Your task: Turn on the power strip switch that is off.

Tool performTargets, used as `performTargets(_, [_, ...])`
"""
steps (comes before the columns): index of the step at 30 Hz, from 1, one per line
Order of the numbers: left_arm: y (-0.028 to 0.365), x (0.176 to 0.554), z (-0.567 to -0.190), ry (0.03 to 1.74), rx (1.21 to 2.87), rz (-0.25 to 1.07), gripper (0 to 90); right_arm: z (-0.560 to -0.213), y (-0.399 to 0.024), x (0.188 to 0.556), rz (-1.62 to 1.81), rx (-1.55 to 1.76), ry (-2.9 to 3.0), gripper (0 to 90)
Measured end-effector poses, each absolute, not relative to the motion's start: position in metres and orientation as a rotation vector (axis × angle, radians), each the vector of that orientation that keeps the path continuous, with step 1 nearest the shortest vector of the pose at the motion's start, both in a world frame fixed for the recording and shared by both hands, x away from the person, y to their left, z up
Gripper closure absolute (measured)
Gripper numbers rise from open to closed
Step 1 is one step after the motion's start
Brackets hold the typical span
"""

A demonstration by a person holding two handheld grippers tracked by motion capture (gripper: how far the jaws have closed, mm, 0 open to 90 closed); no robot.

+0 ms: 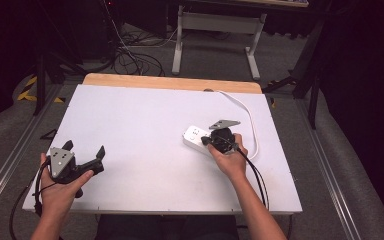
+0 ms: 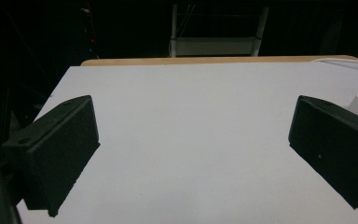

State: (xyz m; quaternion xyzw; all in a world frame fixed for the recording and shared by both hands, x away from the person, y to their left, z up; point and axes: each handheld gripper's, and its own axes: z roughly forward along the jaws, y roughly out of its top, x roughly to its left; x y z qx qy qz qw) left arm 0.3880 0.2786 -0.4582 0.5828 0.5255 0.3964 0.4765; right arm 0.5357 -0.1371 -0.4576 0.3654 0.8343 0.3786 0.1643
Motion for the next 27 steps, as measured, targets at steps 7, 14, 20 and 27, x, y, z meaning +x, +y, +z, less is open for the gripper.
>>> performTargets(7, [0.2794, 0.387, -0.4578, 1.295, 1.415, 0.967, 2.4, -0.4598, -0.1285, 0.5318, 1.033, 0.965, 2.368, 90.0])
performTargets(14, [0.28, 0.3861, -0.458, 1.296, 1.409, 0.966, 2.4, -0.4609, -0.1315, 0.5344, 1.073, 1.026, 2.372, 90.0])
performTargets(20, [0.281, 0.3858, -0.4581, 1.298, 1.41, 0.963, 2.5, -0.4613, -0.1327, 0.5354, 1.084, 1.041, 2.38, 90.0])
performTargets(27, [0.2804, 0.3853, -0.4579, 1.293, 1.417, 0.964, 2.6, -0.4636, -0.1353, 0.5378, 1.115, 1.058, 2.381, 90.0])
